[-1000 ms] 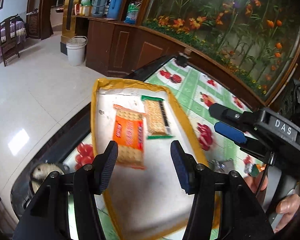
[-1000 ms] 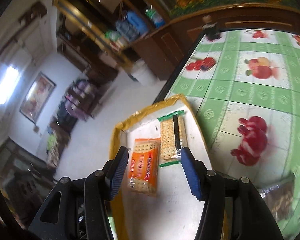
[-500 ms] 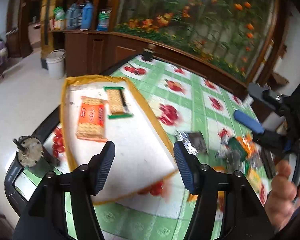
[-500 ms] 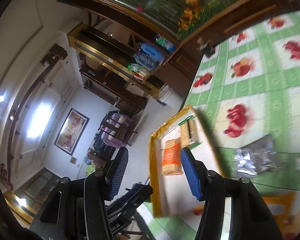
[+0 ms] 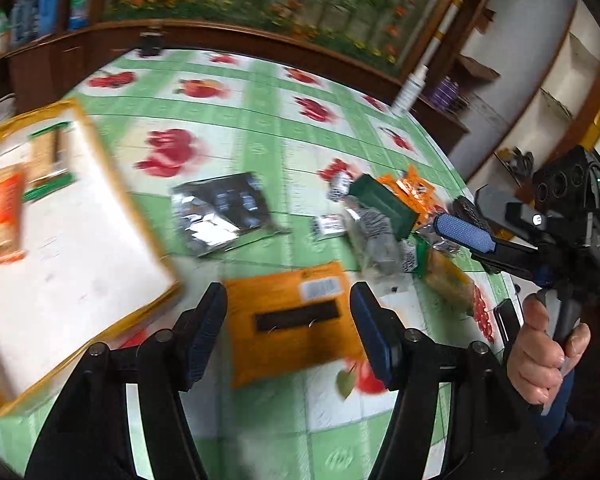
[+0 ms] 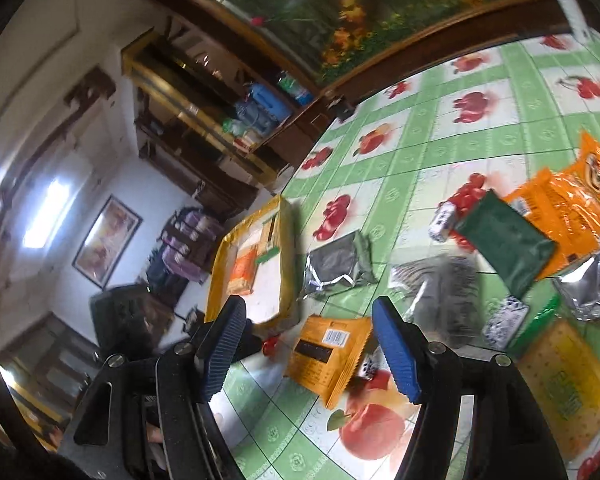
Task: Organize snacks
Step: 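Grasp the orange-yellow biscuit bag with the left tool while the right tool reaches the silver foil bag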
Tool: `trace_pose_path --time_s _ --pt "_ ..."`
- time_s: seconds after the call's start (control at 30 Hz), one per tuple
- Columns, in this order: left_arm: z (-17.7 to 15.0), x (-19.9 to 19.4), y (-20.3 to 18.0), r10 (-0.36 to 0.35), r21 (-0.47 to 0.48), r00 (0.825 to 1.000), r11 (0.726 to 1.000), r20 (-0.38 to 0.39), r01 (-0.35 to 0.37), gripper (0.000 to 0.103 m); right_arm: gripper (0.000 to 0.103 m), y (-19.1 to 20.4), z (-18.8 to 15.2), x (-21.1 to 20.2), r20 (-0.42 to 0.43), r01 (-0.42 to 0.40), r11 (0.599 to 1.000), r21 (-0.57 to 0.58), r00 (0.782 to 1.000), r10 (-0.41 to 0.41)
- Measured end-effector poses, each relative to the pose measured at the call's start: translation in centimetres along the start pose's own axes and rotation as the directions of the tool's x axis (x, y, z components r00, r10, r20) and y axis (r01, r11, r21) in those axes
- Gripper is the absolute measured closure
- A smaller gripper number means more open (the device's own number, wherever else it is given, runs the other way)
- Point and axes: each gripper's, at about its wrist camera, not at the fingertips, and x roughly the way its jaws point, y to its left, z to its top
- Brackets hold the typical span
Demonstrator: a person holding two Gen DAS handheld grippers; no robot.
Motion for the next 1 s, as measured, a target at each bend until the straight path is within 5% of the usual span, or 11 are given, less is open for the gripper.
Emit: trace_pose_path --time_s 0.27,0.53,0.77,1.0 --pt "2.4 5.3 -0.5 -0.021 0.030 0.992 0.999 -0.122 0.025 0.040 0.034 -1.1 0.0 0.0 -0.003 -0.013 0.998 0.059 1.000 0.013" --pt "-2.8 2.7 -2.2 -0.147 0.095 0.959 0.980 -0.244 0.174 0.035 0.034 -1.5 0.0 -0.5 0.013 -0.004 0.997 0.075 1.000 0.003" --pt "-6.5 1.1 -6.6 0.073 0.277 0.979 0.961 -0.193 -0.017 0.031 0.034 -1.5 0.0 -0.7 0.020 0.004 0.998 0.070 1.000 -0.005" --pt "-6.8 3.1 -7.6 0.220 0.318 0.962 0.935 -0.162 -0.160 0.024 0.034 -1.3 0.0 -1.0 0.029 0.018 0.998 0.061 0.999 -0.020"
